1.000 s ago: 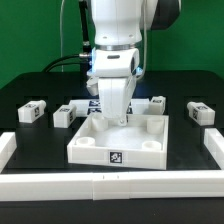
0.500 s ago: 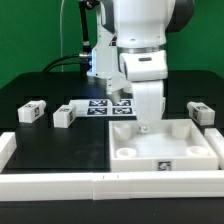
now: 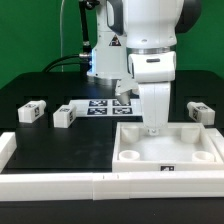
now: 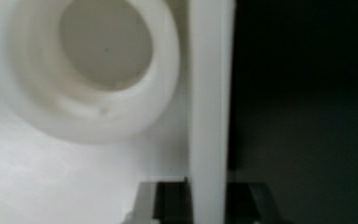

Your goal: Assemble one leg

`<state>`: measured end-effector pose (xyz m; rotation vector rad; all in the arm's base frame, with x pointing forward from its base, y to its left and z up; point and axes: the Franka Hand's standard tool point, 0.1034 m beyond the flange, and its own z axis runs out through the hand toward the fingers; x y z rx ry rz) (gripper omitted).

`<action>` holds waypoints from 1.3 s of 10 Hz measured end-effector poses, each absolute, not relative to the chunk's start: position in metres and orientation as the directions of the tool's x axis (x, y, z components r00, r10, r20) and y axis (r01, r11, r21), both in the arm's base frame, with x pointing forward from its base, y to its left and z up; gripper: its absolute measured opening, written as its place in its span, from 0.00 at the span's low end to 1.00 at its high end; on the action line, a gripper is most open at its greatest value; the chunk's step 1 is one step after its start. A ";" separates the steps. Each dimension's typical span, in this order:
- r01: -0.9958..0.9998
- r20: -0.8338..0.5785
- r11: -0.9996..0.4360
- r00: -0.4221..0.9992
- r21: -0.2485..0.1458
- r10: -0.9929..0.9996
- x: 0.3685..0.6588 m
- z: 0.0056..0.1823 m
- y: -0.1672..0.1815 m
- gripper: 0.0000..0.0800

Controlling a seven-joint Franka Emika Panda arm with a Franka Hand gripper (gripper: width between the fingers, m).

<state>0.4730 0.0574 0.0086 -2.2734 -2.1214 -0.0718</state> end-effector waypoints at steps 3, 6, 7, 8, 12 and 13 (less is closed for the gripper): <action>0.997 0.053 -0.080 0.079 0.003 0.995 0.473 0.009 0.057 0.08; 0.997 0.053 -0.080 0.080 0.003 0.995 0.473 0.009 0.057 0.53; 0.997 0.053 -0.080 0.080 0.003 0.995 0.473 0.009 0.057 0.53; 0.997 0.053 -0.080 0.080 0.002 0.995 0.473 0.009 0.057 0.69; 0.997 0.053 -0.080 0.080 0.002 0.995 0.473 0.009 0.057 0.80; 0.997 0.053 -0.080 0.080 0.002 0.995 0.473 0.009 0.057 0.81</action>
Offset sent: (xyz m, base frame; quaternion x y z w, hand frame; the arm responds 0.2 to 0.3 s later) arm 0.0000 0.0000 0.0000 0.0000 0.0000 0.0000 1.0000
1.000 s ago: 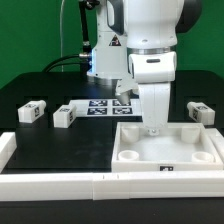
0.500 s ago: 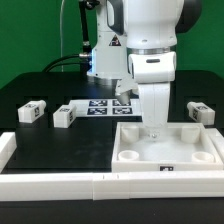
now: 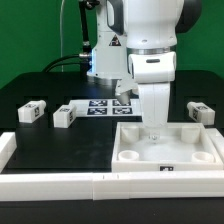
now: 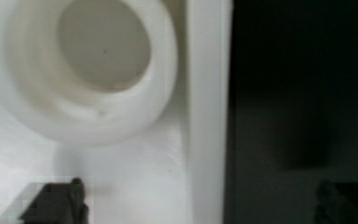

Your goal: Assemble one leg

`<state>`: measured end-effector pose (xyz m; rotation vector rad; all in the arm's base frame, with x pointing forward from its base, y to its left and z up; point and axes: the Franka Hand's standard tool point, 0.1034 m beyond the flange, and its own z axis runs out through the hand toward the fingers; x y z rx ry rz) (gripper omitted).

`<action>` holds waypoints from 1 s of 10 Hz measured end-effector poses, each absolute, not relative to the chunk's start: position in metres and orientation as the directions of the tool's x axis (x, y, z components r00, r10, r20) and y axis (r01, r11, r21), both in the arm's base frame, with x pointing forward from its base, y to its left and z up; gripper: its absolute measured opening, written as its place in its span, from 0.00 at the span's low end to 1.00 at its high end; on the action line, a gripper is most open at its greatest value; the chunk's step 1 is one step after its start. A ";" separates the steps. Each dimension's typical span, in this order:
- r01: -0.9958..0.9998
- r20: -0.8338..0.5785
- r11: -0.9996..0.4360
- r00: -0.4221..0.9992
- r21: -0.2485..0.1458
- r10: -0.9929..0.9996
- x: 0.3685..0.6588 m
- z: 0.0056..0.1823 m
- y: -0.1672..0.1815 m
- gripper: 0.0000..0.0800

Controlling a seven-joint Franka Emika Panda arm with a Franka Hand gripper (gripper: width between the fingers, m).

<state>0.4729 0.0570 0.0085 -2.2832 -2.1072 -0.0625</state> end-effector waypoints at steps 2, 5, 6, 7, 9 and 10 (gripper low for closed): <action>0.992 0.052 -0.125 0.123 0.025 0.991 0.467 0.023 0.057 0.81; 0.971 0.054 -0.229 0.225 0.071 0.973 0.446 0.059 0.071 0.81; 0.965 0.057 -0.250 0.246 0.075 0.967 0.441 0.062 0.075 0.81; 0.963 0.058 -0.259 0.256 0.072 0.965 0.442 0.060 0.073 0.81; 0.909 0.071 -0.412 0.407 0.059 0.911 0.442 0.060 0.074 0.81; 0.861 0.079 -0.507 0.502 0.049 0.861 0.442 0.060 0.074 0.81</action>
Offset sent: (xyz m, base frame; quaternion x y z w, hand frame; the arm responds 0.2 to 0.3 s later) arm -0.0254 0.0043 0.0429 -0.0501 -0.0298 0.0579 0.9966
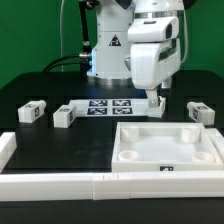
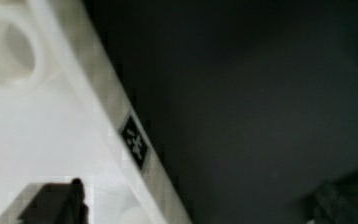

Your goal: Assemble one leg

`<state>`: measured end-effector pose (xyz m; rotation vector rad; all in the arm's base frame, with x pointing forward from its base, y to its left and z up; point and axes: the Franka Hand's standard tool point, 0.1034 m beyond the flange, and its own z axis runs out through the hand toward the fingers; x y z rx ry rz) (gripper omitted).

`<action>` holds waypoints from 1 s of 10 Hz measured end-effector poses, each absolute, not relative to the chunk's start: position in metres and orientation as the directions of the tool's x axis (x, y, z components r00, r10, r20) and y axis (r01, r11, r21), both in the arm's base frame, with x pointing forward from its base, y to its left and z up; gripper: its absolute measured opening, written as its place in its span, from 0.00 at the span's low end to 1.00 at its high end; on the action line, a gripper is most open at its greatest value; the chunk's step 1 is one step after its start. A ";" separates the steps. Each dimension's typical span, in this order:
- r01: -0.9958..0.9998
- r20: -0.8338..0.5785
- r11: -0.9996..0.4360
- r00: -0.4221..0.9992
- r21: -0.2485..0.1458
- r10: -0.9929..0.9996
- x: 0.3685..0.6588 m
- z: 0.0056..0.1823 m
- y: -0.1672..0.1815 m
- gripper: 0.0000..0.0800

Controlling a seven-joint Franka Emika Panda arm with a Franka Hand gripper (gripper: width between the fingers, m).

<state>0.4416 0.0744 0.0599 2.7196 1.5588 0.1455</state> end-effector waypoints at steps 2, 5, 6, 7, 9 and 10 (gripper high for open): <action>0.705 0.099 -0.709 0.704 0.023 0.703 0.440 0.059 0.075 0.81; 0.311 0.102 -0.950 0.947 -0.042 0.306 0.417 0.056 0.093 0.81; 0.161 0.094 -0.985 0.983 -0.063 0.155 0.412 0.054 0.102 0.81; 0.101 0.084 -0.992 0.992 -0.073 0.095 0.407 0.053 0.112 0.81; -0.043 0.067 -0.995 0.997 -0.093 -0.049 0.401 0.052 0.131 0.81; -0.021 0.065 -0.995 0.997 -0.093 -0.027 0.398 0.051 0.140 0.81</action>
Offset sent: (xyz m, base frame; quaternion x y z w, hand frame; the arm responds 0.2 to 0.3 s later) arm -0.0317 0.0069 -0.0010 -0.0315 0.0024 0.4405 0.8972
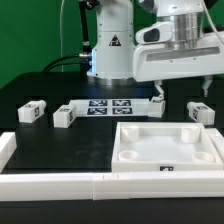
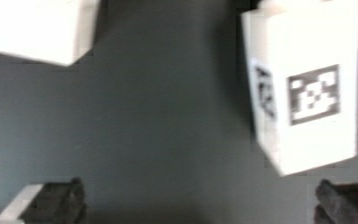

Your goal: Assemble one leg

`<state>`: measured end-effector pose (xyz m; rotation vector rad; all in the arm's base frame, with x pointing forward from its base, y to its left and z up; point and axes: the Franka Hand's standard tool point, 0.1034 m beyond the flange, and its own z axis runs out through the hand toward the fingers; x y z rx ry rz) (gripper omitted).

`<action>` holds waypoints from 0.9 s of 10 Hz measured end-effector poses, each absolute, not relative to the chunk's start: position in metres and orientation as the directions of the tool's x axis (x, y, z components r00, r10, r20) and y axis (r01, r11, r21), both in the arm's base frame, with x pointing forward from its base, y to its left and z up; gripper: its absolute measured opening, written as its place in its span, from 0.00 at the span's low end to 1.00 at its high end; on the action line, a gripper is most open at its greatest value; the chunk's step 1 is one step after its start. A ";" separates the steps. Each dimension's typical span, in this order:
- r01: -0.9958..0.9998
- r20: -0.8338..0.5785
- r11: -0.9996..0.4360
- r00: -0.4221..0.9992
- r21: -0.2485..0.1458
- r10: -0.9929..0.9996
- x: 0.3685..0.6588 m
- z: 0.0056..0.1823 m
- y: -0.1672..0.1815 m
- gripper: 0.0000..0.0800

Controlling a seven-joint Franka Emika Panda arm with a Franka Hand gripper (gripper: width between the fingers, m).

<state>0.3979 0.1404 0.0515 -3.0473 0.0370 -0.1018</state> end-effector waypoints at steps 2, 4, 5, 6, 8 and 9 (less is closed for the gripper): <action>-0.005 0.028 -0.996 1.000 -0.086 -0.007 0.395 0.049 0.141 0.81; 0.006 -0.052 -0.997 0.999 -0.074 0.010 0.389 0.047 0.139 0.81; 0.011 -0.138 -0.998 0.990 -0.067 0.020 0.389 0.048 0.138 0.81; 0.015 -0.239 -0.998 0.971 -0.063 0.029 0.389 0.050 0.137 0.81; 0.019 -0.382 -0.998 0.924 -0.057 0.039 0.382 0.046 0.141 0.81; 0.023 -0.483 -0.998 0.875 -0.051 0.045 0.373 0.045 0.143 0.81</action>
Offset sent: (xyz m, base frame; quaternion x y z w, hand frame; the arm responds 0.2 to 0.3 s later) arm 0.0000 0.0000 0.0000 0.0000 -0.1790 0.0000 0.9838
